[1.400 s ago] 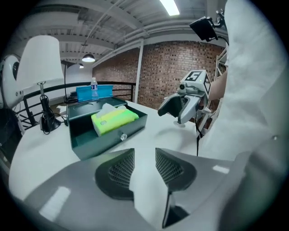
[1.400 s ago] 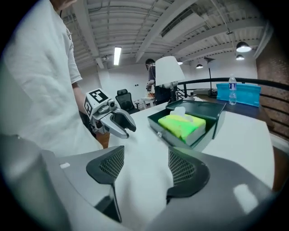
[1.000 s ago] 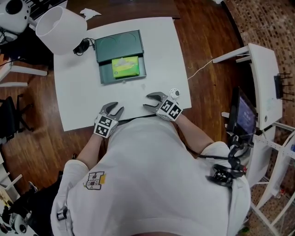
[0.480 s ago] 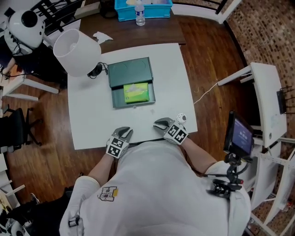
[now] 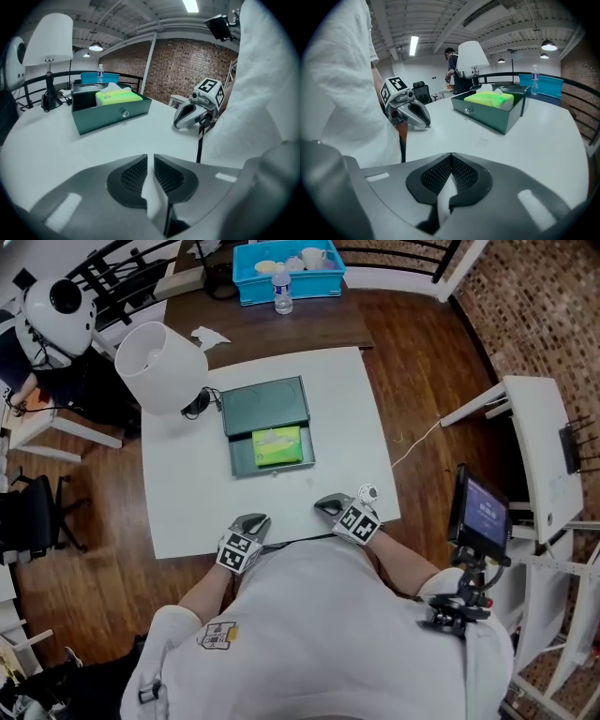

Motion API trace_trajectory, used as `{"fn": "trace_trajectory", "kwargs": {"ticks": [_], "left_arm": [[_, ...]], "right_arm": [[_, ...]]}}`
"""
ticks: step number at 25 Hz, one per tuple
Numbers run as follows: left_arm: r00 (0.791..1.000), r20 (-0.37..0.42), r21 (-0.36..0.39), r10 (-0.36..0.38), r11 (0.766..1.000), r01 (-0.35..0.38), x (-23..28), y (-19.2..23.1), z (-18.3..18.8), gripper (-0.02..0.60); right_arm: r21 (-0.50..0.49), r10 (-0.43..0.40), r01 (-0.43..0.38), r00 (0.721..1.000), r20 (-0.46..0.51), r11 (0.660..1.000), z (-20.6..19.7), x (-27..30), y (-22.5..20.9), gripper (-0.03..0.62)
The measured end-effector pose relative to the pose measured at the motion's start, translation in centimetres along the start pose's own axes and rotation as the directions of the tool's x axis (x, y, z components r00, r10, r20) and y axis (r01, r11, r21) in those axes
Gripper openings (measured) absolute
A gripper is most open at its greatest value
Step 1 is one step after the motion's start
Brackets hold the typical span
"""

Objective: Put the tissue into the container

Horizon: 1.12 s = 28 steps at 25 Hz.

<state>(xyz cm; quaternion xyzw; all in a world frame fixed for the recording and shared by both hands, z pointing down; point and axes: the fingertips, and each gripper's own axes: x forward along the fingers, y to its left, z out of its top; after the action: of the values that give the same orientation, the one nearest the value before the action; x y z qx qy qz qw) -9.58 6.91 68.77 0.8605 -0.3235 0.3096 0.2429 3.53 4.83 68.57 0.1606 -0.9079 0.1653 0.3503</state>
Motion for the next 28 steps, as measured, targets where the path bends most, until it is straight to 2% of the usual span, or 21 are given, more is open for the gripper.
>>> {"fn": "trace_trajectory", "kwargs": {"ticks": [28], "left_arm": [[0.999, 0.026, -0.035, 0.024, 0.999, -0.023, -0.27, 0.51, 0.58, 0.025]], "right_arm": [[-0.025, -0.027, 0.026, 0.999, -0.018, 0.999, 0.51, -0.30, 0.17, 0.000]]}}
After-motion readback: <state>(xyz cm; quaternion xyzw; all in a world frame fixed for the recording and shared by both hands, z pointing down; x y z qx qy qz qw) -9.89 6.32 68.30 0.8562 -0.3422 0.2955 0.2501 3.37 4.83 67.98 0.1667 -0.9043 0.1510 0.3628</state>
